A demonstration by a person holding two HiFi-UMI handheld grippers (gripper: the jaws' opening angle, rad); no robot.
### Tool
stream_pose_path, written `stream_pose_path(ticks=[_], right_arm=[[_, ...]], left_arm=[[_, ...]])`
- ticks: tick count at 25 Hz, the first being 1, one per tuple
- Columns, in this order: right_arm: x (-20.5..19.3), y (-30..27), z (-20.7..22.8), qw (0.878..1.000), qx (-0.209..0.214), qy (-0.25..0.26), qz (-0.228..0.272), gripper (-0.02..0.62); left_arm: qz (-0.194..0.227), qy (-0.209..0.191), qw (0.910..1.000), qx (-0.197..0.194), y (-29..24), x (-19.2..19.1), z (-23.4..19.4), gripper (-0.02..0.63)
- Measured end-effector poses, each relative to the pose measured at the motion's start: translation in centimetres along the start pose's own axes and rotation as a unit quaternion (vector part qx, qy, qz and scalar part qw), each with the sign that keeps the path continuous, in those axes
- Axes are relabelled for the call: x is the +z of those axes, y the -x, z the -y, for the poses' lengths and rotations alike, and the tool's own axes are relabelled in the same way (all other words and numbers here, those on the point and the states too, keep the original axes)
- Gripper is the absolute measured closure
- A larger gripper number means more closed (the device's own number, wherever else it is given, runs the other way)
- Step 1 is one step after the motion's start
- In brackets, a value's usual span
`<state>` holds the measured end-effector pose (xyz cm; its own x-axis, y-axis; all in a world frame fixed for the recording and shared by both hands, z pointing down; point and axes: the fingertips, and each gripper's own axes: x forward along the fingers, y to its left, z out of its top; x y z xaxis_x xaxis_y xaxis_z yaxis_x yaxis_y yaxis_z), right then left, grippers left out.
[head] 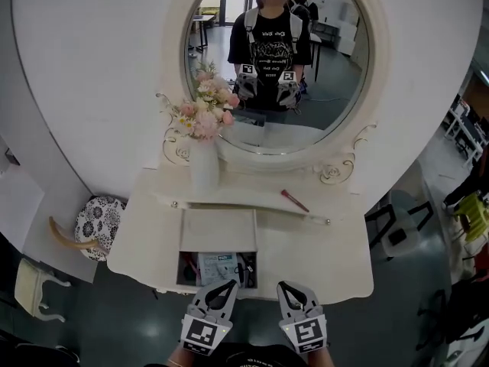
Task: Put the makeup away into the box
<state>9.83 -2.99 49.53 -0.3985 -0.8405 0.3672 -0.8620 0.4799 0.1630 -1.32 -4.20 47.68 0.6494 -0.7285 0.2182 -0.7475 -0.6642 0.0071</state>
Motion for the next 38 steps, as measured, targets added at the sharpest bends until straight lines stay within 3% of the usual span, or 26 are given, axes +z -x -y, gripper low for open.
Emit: stream_pose_path(ticks=[16, 25, 38], right_arm=[[1.5, -5.6, -0.9, 0.999, -0.039, -0.016, -0.016, 0.586], [1.8, -6.3, 0.6, 0.998, -0.056, -0.032, -0.01, 0.586], [3.2, -8.7, 4.6, 0.999, -0.032, -0.024, -0.008, 0.586]], left_arm=[[0.009, -0.021, 0.9981, -0.058, -2.6, 1.2, -5.1, 0.589], [0.019, -0.009, 0.9987, -0.046, -3.0, 1.9, -6.5, 0.589], [0.011, -0.019, 0.9997, -0.001, -5.2, 3.2, -8.3, 0.589]])
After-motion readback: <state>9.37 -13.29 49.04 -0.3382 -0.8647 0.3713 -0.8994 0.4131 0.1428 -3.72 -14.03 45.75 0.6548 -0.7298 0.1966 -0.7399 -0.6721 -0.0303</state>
